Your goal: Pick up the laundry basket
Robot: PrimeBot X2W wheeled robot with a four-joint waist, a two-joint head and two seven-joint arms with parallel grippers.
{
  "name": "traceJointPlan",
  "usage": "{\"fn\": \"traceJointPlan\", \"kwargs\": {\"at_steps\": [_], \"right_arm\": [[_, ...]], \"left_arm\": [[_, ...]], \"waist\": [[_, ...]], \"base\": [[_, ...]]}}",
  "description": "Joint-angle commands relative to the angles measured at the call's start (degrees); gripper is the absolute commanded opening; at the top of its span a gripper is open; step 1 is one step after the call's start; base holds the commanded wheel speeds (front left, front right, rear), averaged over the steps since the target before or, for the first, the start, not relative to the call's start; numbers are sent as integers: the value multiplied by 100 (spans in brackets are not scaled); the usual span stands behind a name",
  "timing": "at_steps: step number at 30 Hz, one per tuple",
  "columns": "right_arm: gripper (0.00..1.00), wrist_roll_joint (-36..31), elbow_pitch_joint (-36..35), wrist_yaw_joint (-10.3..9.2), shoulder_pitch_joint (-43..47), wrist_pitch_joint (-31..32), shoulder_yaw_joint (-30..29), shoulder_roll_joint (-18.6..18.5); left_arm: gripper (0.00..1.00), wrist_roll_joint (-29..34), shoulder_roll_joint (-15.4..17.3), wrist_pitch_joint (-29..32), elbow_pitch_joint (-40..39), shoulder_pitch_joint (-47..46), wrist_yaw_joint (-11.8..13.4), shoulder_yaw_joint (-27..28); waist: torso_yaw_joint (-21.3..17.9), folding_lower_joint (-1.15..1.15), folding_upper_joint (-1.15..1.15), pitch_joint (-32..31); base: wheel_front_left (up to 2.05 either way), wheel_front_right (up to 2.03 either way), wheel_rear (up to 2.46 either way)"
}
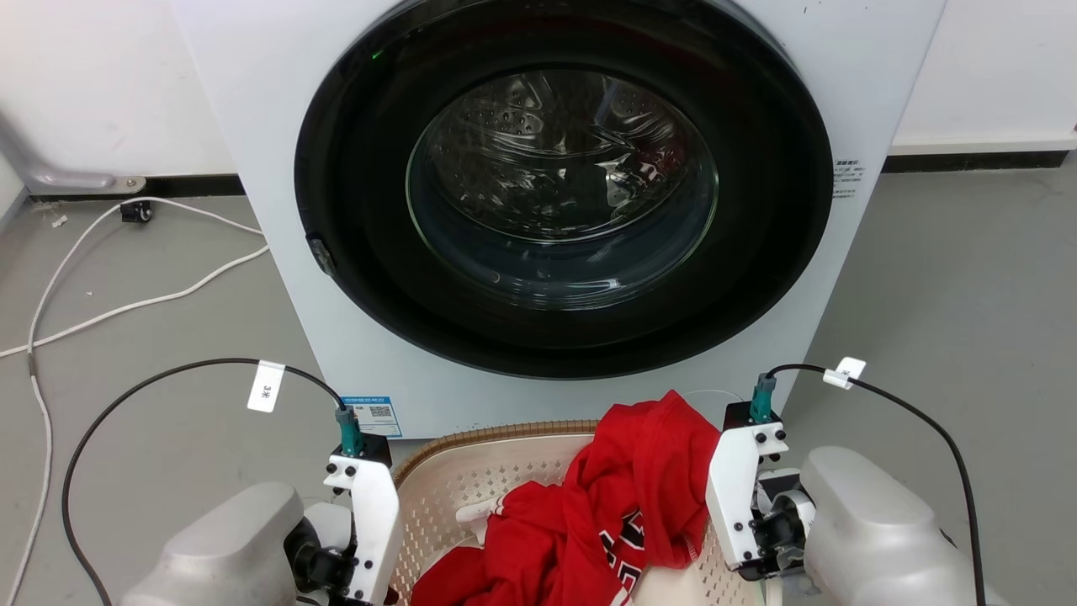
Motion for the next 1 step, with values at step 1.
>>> {"fn": "traceJointPlan", "kwargs": {"at_steps": [1], "right_arm": [[0, -4, 32, 16, -122, -7, 43, -146]], "left_arm": [[0, 52, 143, 32, 88, -34, 6, -50]], "waist": [[-1, 0, 0, -1]], "base": [[0, 0, 0]]}}
